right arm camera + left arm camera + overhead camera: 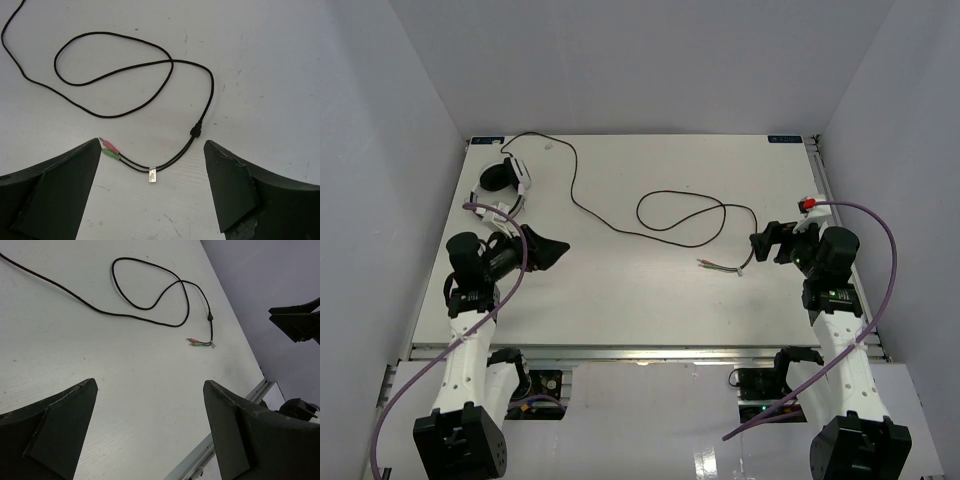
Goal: Wrap the headphones
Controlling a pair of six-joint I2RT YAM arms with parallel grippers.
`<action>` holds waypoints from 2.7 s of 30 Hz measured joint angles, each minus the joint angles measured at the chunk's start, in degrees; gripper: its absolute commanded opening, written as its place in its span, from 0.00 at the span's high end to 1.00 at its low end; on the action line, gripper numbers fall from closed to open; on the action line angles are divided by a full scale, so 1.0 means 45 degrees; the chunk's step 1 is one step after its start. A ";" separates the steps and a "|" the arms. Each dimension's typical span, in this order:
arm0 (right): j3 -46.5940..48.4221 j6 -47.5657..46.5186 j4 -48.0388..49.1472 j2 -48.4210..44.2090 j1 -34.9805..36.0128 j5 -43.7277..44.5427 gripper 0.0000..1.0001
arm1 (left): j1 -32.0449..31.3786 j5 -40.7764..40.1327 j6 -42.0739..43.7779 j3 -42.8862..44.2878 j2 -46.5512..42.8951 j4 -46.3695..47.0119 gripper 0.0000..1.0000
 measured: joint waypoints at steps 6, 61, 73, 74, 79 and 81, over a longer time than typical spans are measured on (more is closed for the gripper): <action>0.0271 -0.2414 -0.0078 0.1151 -0.0054 -0.4423 0.10 | -0.0006 -0.0593 0.0016 0.0035 0.0360 -0.0488 0.03; 0.1282 -0.5723 -0.1927 0.3146 0.0491 -0.6279 0.10 | 0.1859 -1.2113 -0.3621 1.6215 1.8181 -0.9795 0.85; 0.1282 -0.6857 -0.2424 0.3123 0.0418 -0.7185 0.10 | 0.1956 -1.1051 -0.1838 1.5059 1.7293 -0.8898 1.00; 0.1284 -0.7337 -0.2777 0.3053 0.0420 -0.7367 0.10 | 0.1905 -1.0966 -0.1518 1.4601 1.6819 -0.8784 1.00; 0.2077 -1.0531 -0.5860 0.2941 0.0822 -0.7952 0.10 | 0.0552 -1.0846 0.0238 1.2618 1.3358 -0.8618 1.00; 0.2794 -1.1494 -0.6734 0.2883 0.1097 -0.7985 0.10 | -0.0773 -1.0747 0.0699 1.2590 1.2145 -0.8316 1.00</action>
